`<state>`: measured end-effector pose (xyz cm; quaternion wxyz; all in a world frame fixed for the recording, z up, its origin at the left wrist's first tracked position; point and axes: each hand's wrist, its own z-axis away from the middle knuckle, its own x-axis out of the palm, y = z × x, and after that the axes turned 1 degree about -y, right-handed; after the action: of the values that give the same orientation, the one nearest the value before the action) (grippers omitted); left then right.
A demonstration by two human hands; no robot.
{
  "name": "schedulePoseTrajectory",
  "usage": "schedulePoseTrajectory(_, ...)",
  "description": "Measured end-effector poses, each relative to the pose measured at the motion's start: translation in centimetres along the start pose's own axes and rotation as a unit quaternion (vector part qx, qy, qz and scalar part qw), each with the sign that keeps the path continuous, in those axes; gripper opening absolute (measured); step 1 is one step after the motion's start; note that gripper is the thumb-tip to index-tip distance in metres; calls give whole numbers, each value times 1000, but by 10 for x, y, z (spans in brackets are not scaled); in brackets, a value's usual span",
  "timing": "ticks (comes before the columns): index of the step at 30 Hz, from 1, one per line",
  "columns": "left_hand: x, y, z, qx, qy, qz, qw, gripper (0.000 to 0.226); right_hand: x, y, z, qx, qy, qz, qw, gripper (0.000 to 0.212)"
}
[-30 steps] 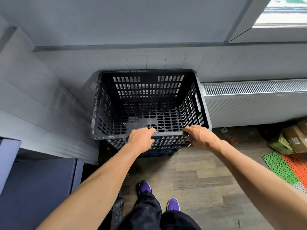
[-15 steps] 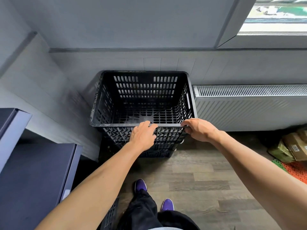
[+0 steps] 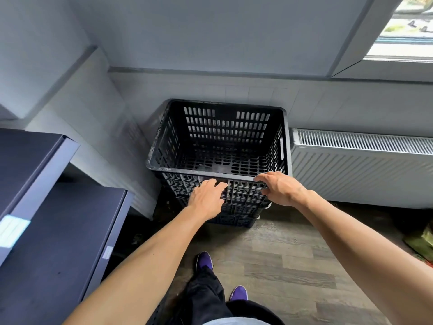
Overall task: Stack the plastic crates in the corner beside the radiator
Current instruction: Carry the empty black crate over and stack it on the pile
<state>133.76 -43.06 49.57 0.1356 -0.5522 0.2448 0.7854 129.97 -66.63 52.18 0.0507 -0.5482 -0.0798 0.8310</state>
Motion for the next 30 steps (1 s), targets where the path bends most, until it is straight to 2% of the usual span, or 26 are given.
schedulePoseTrajectory(5,-2,-7,7,-16,8,13,1000,53,3,-11,-15,-8,-1,13,1000,50)
schedulePoseTrajectory(15,-8,-42,5,-69,21,29,997,70,21,-38,-39,-34,22,33,999,63)
schedulePoseTrajectory(19,-11,-65,-12,-59,11,-10,998,66,26,-47,-53,-7,-10,27,1000,72)
schedulePoseTrajectory(23,-17,-87,-30,-28,-40,-37,998,62,32,-54,-68,29,-59,22,998,81)
schedulePoseTrajectory(26,-15,-101,-44,-12,-74,-17,997,57,41,-59,-76,57,-54,27,997,79)
schedulePoseTrajectory(30,-6,-105,-56,0,-85,-21,996,49,48,-61,-89,86,-22,8,996,64)
